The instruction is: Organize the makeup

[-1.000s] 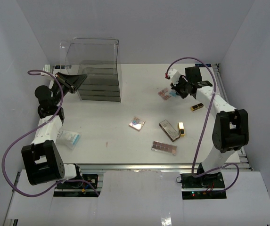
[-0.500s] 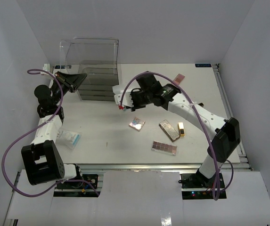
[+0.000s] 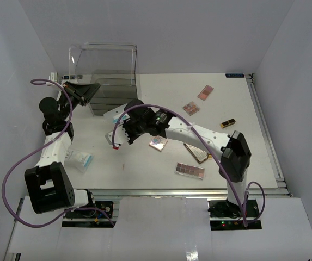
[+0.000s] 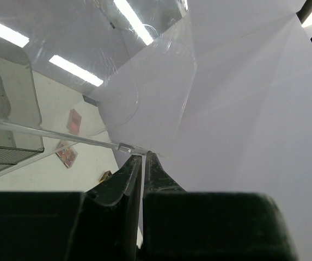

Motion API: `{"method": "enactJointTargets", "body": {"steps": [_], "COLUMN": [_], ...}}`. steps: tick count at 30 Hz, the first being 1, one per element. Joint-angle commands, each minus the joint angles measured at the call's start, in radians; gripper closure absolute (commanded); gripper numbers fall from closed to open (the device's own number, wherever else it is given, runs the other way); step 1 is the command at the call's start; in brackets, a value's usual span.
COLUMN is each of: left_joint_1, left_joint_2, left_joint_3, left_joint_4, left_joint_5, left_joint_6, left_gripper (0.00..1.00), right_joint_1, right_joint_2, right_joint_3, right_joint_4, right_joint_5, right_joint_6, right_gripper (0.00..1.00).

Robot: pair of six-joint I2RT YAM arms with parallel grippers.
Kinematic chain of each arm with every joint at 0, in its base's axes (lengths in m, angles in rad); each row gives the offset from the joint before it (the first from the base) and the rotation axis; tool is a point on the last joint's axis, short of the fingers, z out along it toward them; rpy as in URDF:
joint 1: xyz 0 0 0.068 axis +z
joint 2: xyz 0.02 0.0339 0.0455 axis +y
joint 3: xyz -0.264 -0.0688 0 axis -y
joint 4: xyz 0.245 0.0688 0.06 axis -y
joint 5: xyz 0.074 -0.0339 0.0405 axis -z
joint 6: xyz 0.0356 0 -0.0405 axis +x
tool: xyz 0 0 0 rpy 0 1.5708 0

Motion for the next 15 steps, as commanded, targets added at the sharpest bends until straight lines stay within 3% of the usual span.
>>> {"method": "enactJointTargets", "body": {"steps": [1, 15], "left_joint_1": [-0.001, -0.002], "left_joint_2": [-0.014, -0.014], "left_joint_3": [0.054, 0.057], "left_joint_4": [0.046, 0.059], "left_joint_5": [-0.027, -0.029], "left_joint_6": [-0.008, -0.022], "left_gripper": [0.98, 0.98], "right_joint_1": [-0.018, -0.067], "right_joint_2": [0.049, 0.165], "right_joint_3": [0.072, 0.058], "right_joint_4": [0.262, 0.758], "right_joint_5": [0.163, 0.349], "right_joint_6": [-0.057, -0.203], "right_gripper": [0.92, 0.92]}}
